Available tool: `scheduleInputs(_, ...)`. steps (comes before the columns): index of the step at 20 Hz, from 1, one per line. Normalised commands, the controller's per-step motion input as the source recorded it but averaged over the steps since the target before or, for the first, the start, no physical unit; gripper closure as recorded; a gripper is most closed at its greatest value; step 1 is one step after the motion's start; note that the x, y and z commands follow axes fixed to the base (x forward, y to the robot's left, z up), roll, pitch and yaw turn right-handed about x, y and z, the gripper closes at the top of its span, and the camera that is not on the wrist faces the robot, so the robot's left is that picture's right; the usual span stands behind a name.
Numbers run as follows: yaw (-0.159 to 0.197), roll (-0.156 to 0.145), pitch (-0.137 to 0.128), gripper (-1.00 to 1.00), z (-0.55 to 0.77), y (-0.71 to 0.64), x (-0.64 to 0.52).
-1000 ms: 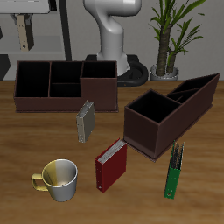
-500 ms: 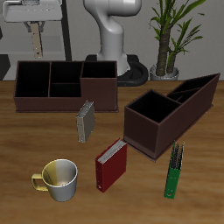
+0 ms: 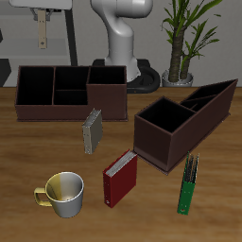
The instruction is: Place the right yellow book into the back desk caddy's back compartment and place the green book into the left desk caddy's back compartment and place the left yellow book into the left desk caddy's left compartment
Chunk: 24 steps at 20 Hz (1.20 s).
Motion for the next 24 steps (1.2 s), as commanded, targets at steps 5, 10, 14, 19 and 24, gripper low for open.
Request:
scheduleInputs(5, -0.165, -0.060, -0.063, 1.00, 0.14, 0.23, -0.04)
scheduleInputs(10, 0.243, 0.116, 0.101, 1.00, -0.32, 0.46, 0.07)
scheduleInputs(14, 0.326, 0.145, 0.031, 1.00, -0.17, 0.28, -0.11)
scheduleInputs(19, 0.393, 0.080, 0.064, 1.00, -0.02, -0.01, 0.08)
scheduleInputs(24, 0.231, -0.097, 0.025, 1.00, -0.01, -0.36, 0.22)
